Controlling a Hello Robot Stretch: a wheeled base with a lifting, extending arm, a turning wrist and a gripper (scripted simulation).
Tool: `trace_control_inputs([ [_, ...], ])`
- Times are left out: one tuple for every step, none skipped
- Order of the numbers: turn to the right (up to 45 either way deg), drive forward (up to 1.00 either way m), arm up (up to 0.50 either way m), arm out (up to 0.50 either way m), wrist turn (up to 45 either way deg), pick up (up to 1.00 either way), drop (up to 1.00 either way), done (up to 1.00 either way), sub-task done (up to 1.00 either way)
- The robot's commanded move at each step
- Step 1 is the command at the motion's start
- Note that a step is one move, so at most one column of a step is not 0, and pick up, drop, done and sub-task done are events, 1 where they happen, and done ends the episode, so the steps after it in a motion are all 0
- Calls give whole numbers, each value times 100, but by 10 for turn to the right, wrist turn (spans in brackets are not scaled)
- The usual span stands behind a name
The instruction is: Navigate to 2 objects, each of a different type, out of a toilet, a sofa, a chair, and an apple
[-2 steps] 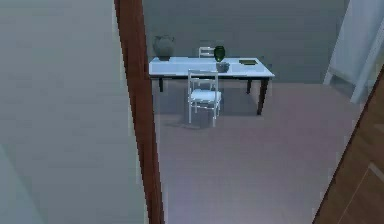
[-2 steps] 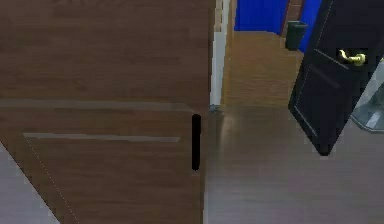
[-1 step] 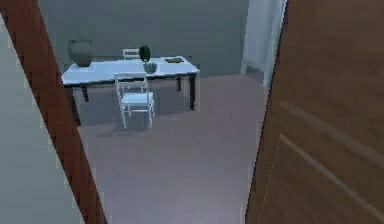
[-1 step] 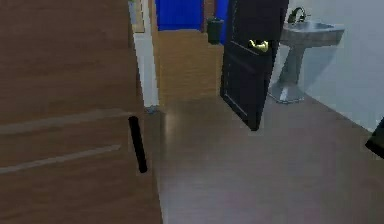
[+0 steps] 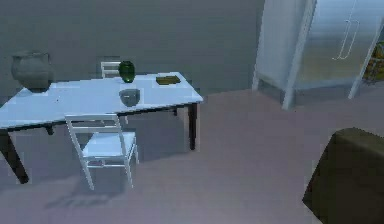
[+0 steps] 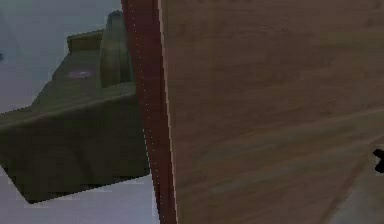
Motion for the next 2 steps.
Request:
trace_control_inputs([
  [150, 0, 0, 0, 0, 0, 0, 0, 0],
  [0, 5, 0, 0, 0, 0, 0, 0, 0],
])
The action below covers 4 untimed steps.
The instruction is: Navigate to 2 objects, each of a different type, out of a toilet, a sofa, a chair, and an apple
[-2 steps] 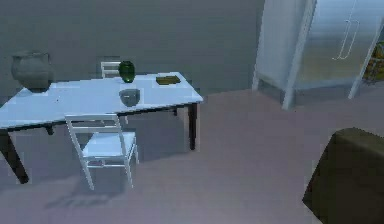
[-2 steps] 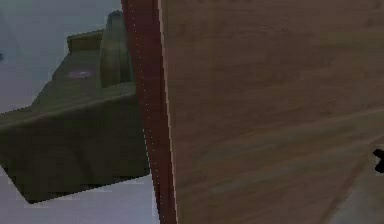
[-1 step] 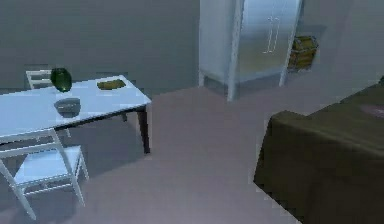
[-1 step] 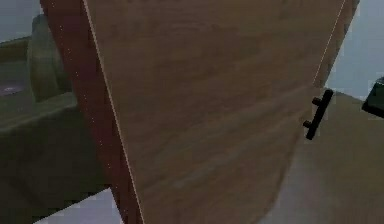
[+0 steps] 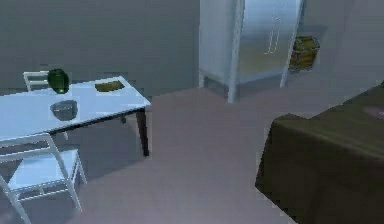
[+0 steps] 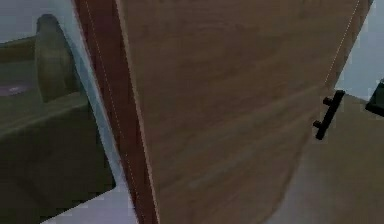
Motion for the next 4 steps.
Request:
trace_control_inputs([
  [90, 0, 0, 0, 0, 0, 0, 0, 0],
  [0, 30, 0, 0, 0, 0, 0, 0, 0],
  [450, 0, 0, 0, 0, 0, 0, 0, 0],
  [30, 0, 0, 0, 0, 0, 0, 0, 0],
])
